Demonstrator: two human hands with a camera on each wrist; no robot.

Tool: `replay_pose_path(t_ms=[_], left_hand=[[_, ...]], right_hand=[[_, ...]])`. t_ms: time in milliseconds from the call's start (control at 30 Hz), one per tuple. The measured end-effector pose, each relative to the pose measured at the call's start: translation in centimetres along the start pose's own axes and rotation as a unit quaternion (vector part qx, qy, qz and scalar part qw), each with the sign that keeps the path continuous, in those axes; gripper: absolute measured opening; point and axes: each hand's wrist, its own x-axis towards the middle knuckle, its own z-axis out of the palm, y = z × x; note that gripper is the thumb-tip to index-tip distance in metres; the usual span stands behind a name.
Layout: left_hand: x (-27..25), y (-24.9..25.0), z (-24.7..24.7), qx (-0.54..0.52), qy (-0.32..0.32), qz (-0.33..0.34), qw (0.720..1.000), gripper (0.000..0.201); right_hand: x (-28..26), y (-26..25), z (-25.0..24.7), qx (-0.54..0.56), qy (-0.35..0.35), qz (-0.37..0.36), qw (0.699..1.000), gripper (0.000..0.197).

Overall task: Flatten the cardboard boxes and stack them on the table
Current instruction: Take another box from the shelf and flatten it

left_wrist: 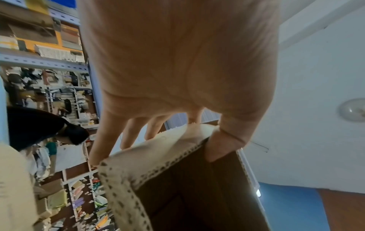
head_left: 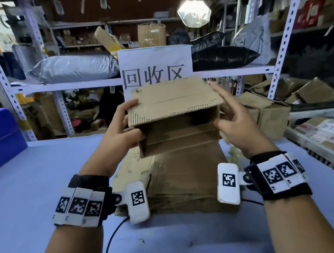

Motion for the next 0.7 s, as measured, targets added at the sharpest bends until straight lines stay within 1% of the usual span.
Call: replay_pose_path(t_ms=[133,233,300,433,533,567,633,667,700], left_hand=[[-1.3,-0.1,-0.7,-0.015,0.022,0.014,1.000,0.077],[-1.7,-0.2,-1.1,-0.015,0.018,0.024,0.999,0.082],[-1.8,-0.5,-1.3,-0.019,0.011,0.025,0.999,0.085],[-1.9,-1.0,-1.6,-0.026,-0.007,0.027,0.999,0.093],[-1.8,-1.1,-1.9,-0.021,-0.033,0.045,0.998,0.097],[-1.8,-1.2,-2.1,-0.020,-0.045,0.052,0.997,0.095],[-1.6,-1.3,-2.5,-0.021,-0.068,0.068,0.995,0.086],[-1.6,-1.3,-2.6,-0.025,-0.074,0.073,0.994,0.080],[-1.4,-1.2,-2.6,-0.036,-0.078,0.075,0.994,0.069]], right_hand=[[-0.7,-0.9,0.0,0.000,-0.018,0.015,1.000,0.080],[-0.9,-1.2,0.5,-0.003,-0.028,0.034,0.999,0.081],[-1.1,-1.2,0.7,0.013,-0.028,0.042,0.999,0.080],[-1.2,-0.9,1.2,0.092,-0.021,0.074,0.993,0.058],[-1.2,-0.4,1.5,0.108,-0.001,0.074,0.991,0.051],[-1.1,-0.2,1.5,0.124,0.007,0.070,0.990,0.049],[-0.9,0.0,1.5,0.179,0.019,0.072,0.981,0.043],[-0.8,0.0,1.4,0.201,0.027,0.078,0.976,0.038],[-0.6,0.1,1.4,0.212,0.036,0.084,0.973,0.031]])
